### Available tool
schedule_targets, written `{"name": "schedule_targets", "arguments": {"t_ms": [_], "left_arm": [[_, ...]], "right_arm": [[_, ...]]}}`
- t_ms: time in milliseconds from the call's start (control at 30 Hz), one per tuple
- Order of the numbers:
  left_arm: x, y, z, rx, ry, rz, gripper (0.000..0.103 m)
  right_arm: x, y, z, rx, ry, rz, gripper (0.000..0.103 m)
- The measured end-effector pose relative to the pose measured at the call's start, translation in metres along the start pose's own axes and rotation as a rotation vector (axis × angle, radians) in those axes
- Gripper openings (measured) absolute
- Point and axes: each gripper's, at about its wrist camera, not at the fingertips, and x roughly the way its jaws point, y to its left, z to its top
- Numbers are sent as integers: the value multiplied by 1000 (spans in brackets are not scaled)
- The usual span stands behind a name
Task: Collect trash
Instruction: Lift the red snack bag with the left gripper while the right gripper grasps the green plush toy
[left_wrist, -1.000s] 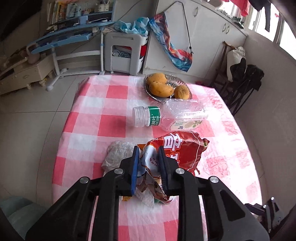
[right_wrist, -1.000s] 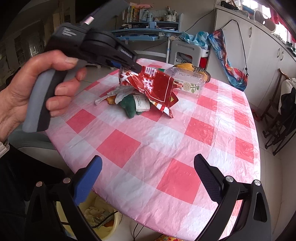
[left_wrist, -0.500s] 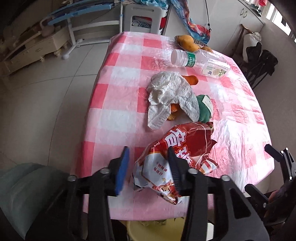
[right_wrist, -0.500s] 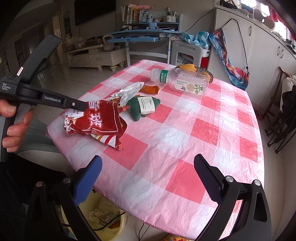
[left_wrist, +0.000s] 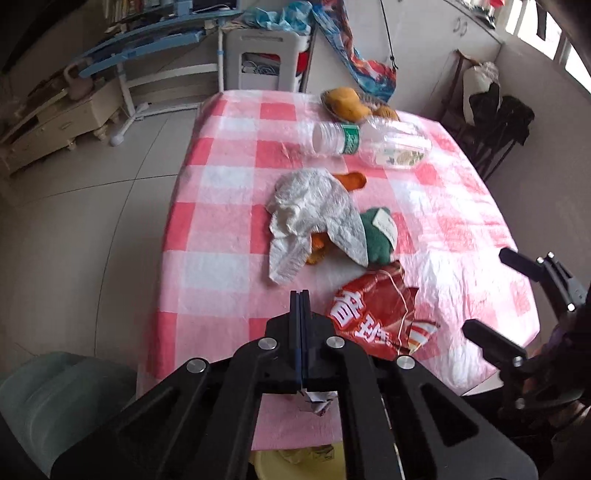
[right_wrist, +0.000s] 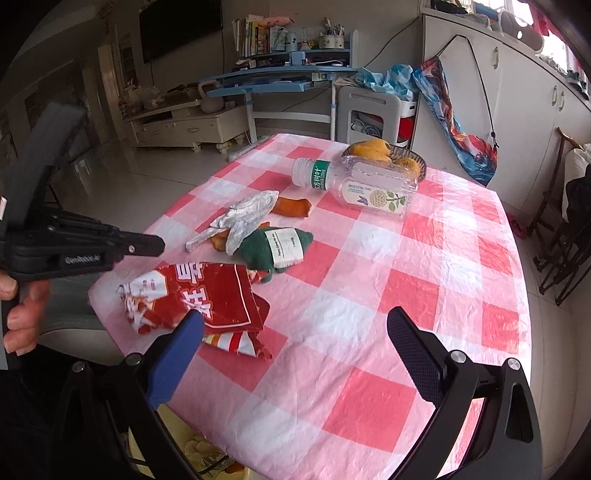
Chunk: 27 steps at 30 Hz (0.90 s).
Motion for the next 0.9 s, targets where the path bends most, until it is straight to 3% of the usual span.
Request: {"name": "schedule_targets", "arguments": {"t_ms": [133,200,300,333,367,433,500,533,600,667,700,767,900], "left_arm": [[-12,21,7,-85,-49,-5,1],[-12,19,9,-70,-44,-34,1],[7,0,5,11,39,-65,8],[16,-11,3,50,73,-64,30],[23,-23,-1,100,89,-42,60],[34,-45,-7,199,80,45,78],[49,-58,-13,263,128,76,75],[57,-62,-17,280,165,66,54],[53,-68,-18,296,145,40,44],[41,-61,-14,266,116,-7,25],[33,-53,-10,227,99,-36,22],[17,-39,-4,184,49,-24,14],[-6,4,11,36,-47,19,13]], "right_arm": [[21,3,10,-20,30,-8,94],[24,2,13,-16,28,-12,94],[29,-4,19,11,26,-22,94],[31,-6,20,18,31,-30,94],[33,-7,21,23,35,-39,94],[36,-11,22,36,44,-55,94],[37,-15,20,44,54,-65,94],[38,-16,19,44,59,-67,94],[38,-17,17,38,68,-69,94],[37,-17,17,38,67,-69,94],[37,-17,16,42,67,-67,94],[38,-17,17,44,67,-57,94],[46,-10,22,19,70,-43,94]]}}
